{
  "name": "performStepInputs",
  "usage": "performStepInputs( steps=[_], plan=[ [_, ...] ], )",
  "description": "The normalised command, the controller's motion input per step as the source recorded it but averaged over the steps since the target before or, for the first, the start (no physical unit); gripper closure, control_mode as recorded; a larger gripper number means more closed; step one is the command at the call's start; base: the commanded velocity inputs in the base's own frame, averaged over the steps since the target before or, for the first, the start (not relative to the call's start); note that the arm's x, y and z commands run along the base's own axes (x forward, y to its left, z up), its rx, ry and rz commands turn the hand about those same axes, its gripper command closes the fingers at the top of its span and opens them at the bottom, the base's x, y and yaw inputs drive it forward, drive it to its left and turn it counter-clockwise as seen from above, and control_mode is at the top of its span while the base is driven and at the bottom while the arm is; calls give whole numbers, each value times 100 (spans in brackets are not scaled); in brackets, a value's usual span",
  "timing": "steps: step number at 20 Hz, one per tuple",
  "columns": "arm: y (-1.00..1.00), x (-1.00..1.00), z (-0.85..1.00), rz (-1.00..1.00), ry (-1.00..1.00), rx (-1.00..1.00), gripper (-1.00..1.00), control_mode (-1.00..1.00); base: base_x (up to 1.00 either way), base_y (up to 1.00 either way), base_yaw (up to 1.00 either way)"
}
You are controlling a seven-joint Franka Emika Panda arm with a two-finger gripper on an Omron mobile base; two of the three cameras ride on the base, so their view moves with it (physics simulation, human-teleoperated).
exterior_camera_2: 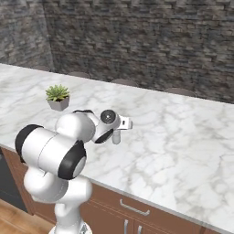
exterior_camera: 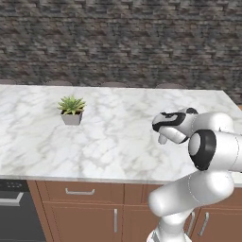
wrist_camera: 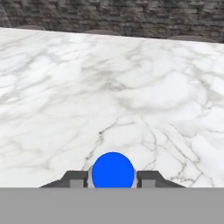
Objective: Move the drinks to the dining counter.
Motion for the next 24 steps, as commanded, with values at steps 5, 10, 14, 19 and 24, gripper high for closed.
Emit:
performStepInputs(
  steps=[5, 10, 14, 19, 24],
  plan=[
    [0, -10, -14, 0, 0, 0, -100, -100, 0, 0, 0],
    [1, -7, -8, -1, 0, 0, -100, -100, 0, 0, 0],
    [7, -7, 0, -1, 0, 0, -100, -100, 0, 0, 0],
    [0, -18, 2, -2, 0, 0, -100, -100, 0, 0, 0],
    [0, -45, 18, -4, -6, 0, -100, -100, 0, 0, 0]
  ],
)
